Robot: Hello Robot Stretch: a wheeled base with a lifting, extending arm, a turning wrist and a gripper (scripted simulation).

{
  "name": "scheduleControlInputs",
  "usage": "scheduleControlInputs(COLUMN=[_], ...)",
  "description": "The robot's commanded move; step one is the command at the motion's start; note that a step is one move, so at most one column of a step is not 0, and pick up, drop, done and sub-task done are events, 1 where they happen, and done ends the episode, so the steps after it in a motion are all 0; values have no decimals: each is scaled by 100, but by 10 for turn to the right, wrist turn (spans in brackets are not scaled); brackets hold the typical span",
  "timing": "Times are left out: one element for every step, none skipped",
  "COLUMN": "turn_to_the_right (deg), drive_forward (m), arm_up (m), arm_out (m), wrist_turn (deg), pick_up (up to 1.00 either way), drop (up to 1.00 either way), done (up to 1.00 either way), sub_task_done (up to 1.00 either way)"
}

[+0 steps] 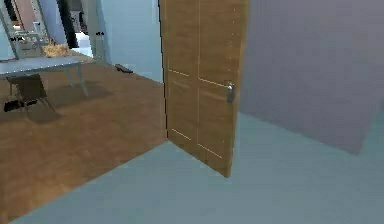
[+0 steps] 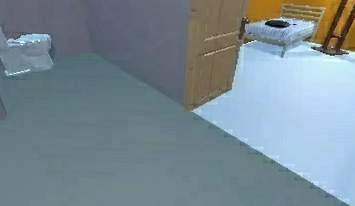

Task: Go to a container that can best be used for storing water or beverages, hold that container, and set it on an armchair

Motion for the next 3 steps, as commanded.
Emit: scheduleControlInputs(turn_to_the_right=[-180, 0, -30], drive_forward=[0, 100, 0], arm_up=[0, 0, 0], arm_out=[0, 0, 0], wrist_turn=[0, 0, 0], pick_up=[0, 0, 0], drop=[0, 0, 0], done=[0, 0, 0], sub_task_done=[0, 0, 0])
